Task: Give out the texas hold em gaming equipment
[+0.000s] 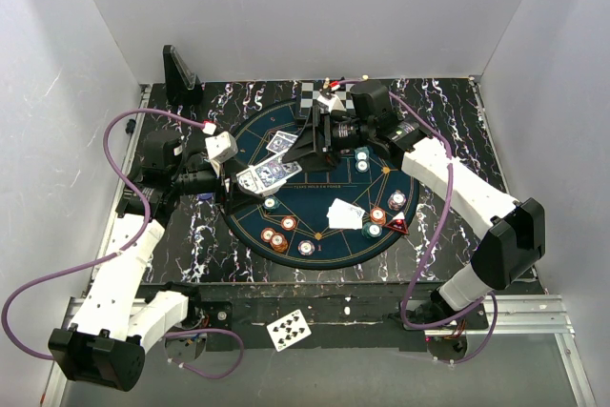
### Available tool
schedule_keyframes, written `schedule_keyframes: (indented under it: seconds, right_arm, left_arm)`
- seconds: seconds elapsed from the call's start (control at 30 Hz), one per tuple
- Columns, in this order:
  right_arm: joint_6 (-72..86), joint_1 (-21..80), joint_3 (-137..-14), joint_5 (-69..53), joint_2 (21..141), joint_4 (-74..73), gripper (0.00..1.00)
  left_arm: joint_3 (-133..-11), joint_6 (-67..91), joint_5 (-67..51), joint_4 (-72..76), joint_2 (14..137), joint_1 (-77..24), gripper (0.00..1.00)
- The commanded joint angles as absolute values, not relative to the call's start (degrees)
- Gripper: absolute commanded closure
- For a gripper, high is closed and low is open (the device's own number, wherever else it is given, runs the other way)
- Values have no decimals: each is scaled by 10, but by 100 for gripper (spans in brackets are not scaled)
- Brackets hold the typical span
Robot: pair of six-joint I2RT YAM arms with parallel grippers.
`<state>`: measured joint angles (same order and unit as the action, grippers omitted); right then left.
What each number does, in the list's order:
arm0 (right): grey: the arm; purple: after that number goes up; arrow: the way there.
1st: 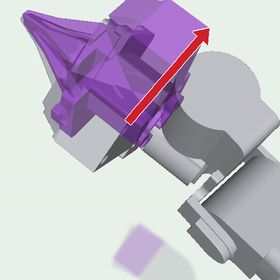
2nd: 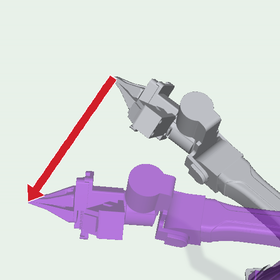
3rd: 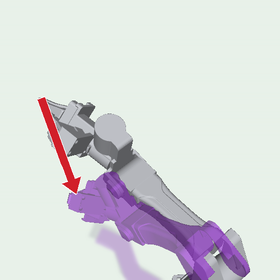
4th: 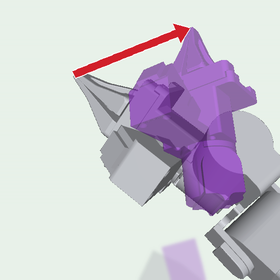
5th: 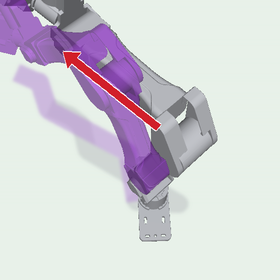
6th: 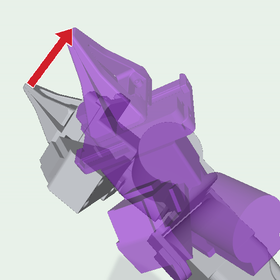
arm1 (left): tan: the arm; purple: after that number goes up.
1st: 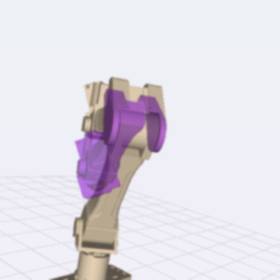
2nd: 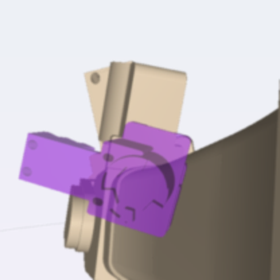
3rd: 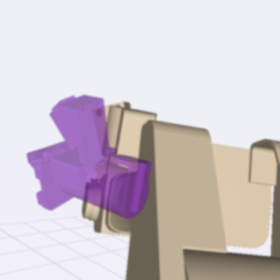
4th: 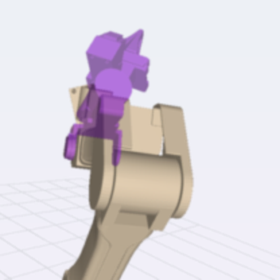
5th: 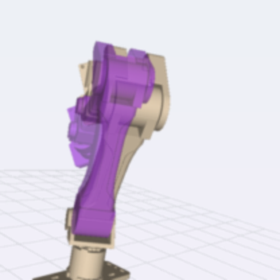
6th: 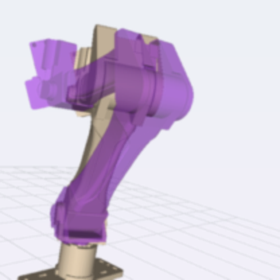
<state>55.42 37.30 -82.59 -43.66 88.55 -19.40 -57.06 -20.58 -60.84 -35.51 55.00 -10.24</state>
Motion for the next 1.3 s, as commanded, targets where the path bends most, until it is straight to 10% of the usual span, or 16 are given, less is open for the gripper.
schedule_keyframes:
  seconds: [0.0,0.27,0.53,1.27]
  right_arm:
    - [563,385,-847,-440,892,-156,24]
    - [554,419,-876,-441,933,-157,14]
    - [555,418,-864,-441,929,-159,49]
    - [523,378,-845,-400,861,-215,64]
  left_arm:
    - [-571,-208,-622,-345,537,-101,100]
    - [-574,-208,-620,-345,541,-101,100]
    - [-575,-209,-619,-345,543,-101,100]
    - [-571,-211,-616,-348,539,-101,100]
